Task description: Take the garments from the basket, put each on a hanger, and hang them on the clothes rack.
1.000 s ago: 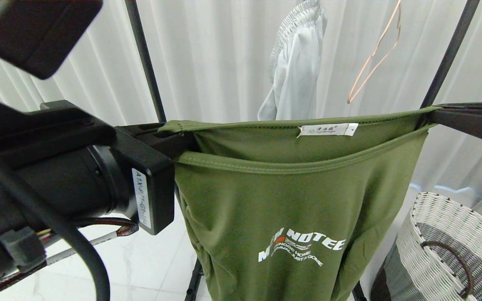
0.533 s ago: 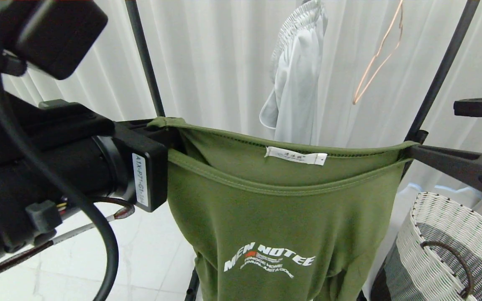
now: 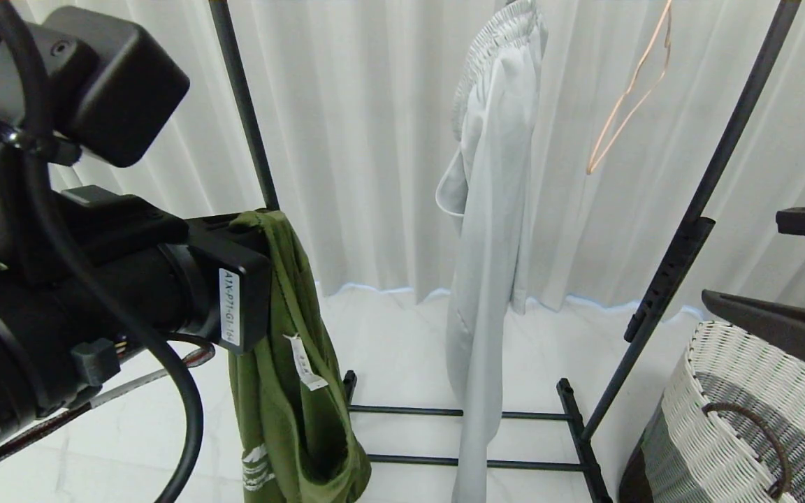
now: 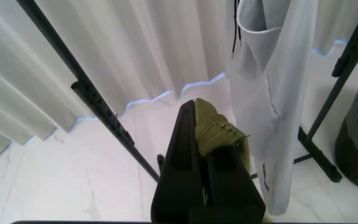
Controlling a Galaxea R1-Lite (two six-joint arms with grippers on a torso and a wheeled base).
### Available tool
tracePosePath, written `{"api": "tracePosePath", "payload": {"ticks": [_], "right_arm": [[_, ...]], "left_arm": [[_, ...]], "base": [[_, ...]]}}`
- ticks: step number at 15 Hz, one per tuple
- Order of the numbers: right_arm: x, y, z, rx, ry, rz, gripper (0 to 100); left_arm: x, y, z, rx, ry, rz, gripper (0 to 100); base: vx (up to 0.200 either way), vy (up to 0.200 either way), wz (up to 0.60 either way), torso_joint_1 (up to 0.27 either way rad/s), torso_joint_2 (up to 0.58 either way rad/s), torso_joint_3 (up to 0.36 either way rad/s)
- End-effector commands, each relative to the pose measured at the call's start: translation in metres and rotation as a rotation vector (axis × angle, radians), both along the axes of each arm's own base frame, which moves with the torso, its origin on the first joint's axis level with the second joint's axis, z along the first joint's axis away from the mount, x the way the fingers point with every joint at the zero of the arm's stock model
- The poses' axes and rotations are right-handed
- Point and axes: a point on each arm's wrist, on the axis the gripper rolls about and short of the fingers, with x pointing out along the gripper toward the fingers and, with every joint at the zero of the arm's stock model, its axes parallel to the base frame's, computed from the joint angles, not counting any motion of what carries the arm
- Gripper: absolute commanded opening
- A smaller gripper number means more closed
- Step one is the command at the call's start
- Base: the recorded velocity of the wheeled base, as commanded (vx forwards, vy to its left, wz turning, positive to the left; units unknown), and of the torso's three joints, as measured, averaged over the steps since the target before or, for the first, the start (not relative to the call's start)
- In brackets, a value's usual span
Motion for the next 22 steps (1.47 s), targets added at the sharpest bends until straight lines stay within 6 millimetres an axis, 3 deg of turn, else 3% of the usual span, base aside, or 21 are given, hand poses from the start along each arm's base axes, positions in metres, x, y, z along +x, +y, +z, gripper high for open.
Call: {"api": "tracePosePath", "payload": {"ticks": [1, 5, 13, 22], "right_arm": [[0.007, -0.013, -0.006, -0.077, 0.054, -0.139, 100], [0.017, -0.031, -0.025, -0.222, 0.109, -0.434, 100], [0.009, -0.053, -0.052, -0.382, -0.013, -0.508, 100], [0.012, -0.052, -0.062, -0.108, 0.001, -0.586, 100]], "left_arm": [[-0.003, 0.005, 0.003, -0.004, -0.013, -0.002, 0], [-0.009, 0.012, -0.002, 0.006, -0.011, -0.001, 0], [-0.01, 0.013, -0.004, 0.008, -0.009, -0.002, 0], [-0.01, 0.021, -0.013, 0.032, 0.006, 0.022, 0]], "base": [[0.0, 0.0, 0.0, 0.0, 0.0, 0.0], [0.0, 0.0, 0.0, 0.0, 0.0, 0.0], [0.0, 0.0, 0.0, 0.0, 0.0, 0.0], [0.0, 0.0, 0.0, 0.031, -0.1, -0.066]]}}
